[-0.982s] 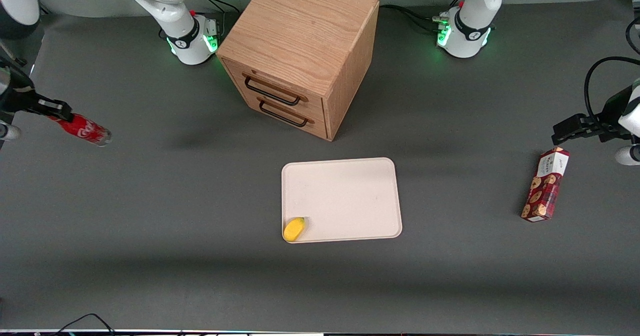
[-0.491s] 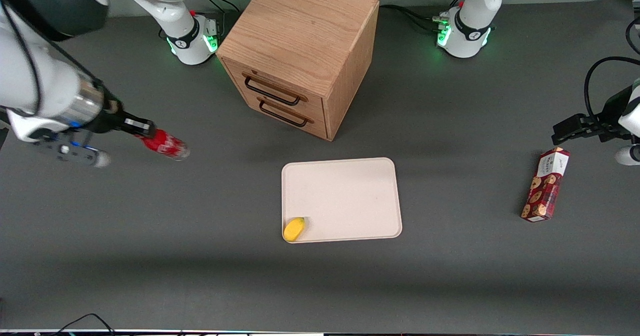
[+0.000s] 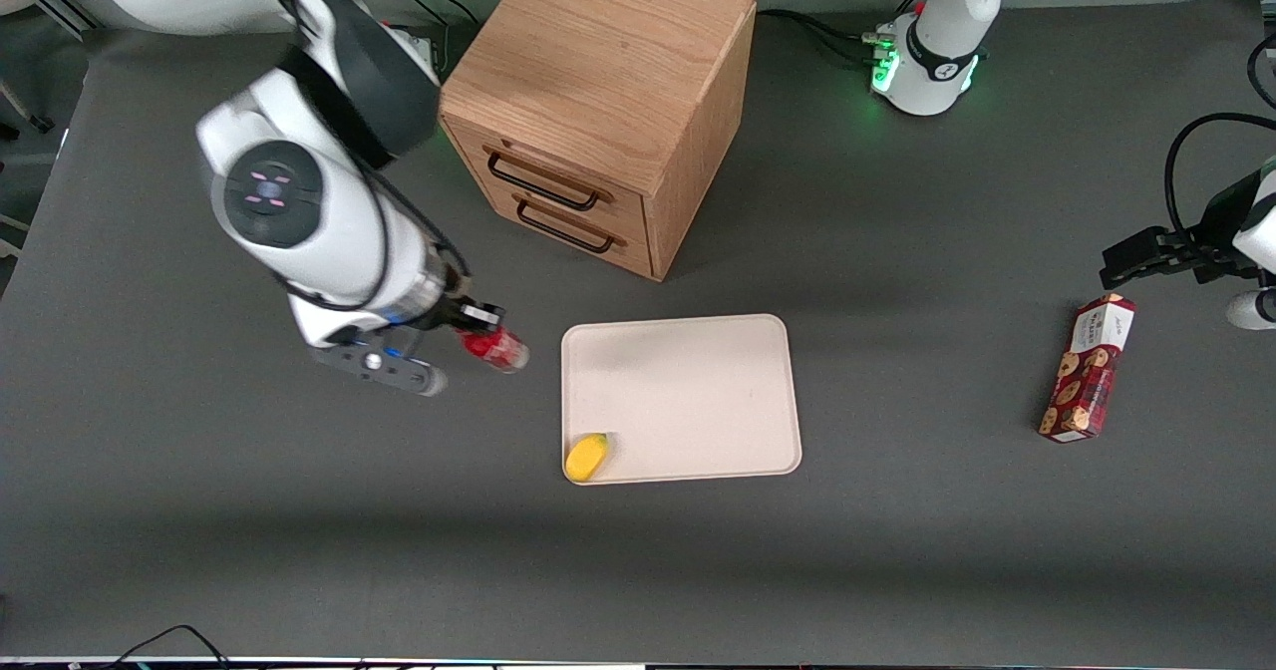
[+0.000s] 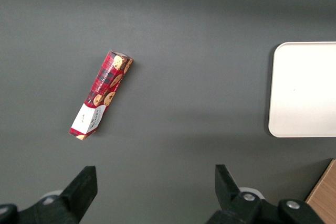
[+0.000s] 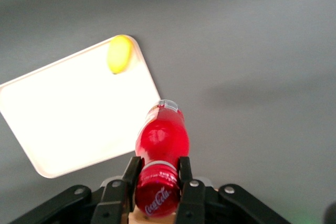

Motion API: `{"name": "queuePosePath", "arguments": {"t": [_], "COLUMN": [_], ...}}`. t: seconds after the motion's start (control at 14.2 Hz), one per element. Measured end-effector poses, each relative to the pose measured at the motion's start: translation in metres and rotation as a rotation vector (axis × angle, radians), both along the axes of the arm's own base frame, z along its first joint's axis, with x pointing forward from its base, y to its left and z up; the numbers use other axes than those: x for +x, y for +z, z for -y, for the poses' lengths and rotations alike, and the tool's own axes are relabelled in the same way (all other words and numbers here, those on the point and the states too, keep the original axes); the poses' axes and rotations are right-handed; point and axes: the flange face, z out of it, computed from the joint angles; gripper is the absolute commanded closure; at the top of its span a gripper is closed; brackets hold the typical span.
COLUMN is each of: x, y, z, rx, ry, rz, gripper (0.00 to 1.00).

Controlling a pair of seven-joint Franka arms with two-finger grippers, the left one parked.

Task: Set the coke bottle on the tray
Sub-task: 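Lift the bottle with the right gripper and carry it to the white tray, then lower the bottle onto the tray beside the yellow sponge and open the gripper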

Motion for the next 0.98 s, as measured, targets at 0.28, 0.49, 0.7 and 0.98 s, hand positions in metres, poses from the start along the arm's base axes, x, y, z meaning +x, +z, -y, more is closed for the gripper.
{"name": "queuePosePath", "arguments": {"t": [0.28,0.49,0.7,0.98], "x": [-0.003,0.001,0.010,0.011], "y": [-0.058,-0.097,-0.133,-0.148], "z": [-0.045,-0.055,-0.061,-0.066], "rx": [-0.049,-0.058,-0.058,-0.053], "ry": [-0.015,-0.017,-0.038,-0.045], "rz": [-0.002,-0.019,-0.002,-0.004], "gripper": [1.00,1.00,1.00,1.00]}}
